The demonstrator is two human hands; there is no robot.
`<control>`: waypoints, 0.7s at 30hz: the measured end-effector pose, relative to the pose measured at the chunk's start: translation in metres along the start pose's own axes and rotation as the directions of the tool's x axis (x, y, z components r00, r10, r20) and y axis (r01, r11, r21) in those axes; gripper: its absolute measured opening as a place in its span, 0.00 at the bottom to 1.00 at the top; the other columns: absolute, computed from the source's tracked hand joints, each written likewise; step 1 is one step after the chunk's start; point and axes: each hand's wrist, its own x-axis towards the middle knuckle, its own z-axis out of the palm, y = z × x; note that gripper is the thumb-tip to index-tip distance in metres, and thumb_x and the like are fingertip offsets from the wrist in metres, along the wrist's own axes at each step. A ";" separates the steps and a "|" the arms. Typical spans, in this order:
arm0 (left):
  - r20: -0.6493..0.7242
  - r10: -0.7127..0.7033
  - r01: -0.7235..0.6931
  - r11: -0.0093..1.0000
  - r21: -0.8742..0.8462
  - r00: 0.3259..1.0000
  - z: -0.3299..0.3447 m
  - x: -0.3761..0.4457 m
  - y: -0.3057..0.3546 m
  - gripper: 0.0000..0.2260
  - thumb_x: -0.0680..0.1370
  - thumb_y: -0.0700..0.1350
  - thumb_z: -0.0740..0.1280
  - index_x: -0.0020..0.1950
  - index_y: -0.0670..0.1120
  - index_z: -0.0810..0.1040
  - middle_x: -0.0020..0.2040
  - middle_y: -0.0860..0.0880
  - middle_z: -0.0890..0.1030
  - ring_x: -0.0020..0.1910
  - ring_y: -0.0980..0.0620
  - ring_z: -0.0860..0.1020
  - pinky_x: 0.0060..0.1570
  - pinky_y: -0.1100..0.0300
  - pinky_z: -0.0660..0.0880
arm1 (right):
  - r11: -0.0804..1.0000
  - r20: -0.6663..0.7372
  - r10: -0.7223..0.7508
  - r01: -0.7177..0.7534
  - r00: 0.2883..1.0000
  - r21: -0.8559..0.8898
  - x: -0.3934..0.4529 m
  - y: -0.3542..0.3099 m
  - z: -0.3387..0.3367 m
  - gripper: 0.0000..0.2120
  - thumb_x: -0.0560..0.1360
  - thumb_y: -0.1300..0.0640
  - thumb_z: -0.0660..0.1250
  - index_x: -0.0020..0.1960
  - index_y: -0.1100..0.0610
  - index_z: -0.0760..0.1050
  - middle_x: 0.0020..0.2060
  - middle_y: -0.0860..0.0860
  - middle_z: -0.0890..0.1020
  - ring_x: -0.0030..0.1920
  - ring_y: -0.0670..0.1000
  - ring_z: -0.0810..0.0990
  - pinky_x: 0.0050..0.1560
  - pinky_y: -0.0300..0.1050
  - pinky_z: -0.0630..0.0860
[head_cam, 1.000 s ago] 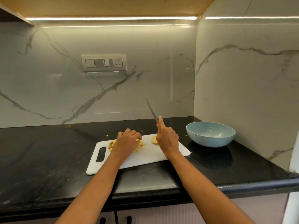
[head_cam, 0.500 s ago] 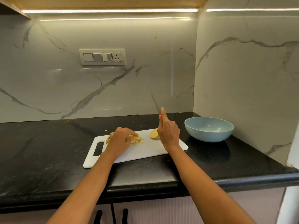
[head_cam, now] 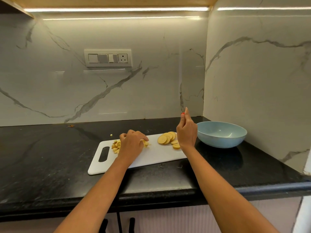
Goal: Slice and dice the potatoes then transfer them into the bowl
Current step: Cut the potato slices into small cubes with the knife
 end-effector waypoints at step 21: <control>0.290 0.268 -0.253 0.963 -0.090 0.919 0.028 0.023 0.074 0.14 0.79 0.52 0.61 0.61 0.50 0.77 0.58 0.49 0.78 0.59 0.49 0.71 0.56 0.53 0.65 | 0.993 0.017 -0.115 0.116 0.993 -0.021 0.013 0.007 0.011 0.21 0.81 0.54 0.55 0.72 0.59 0.63 0.36 0.55 0.82 0.30 0.44 0.73 0.28 0.33 0.68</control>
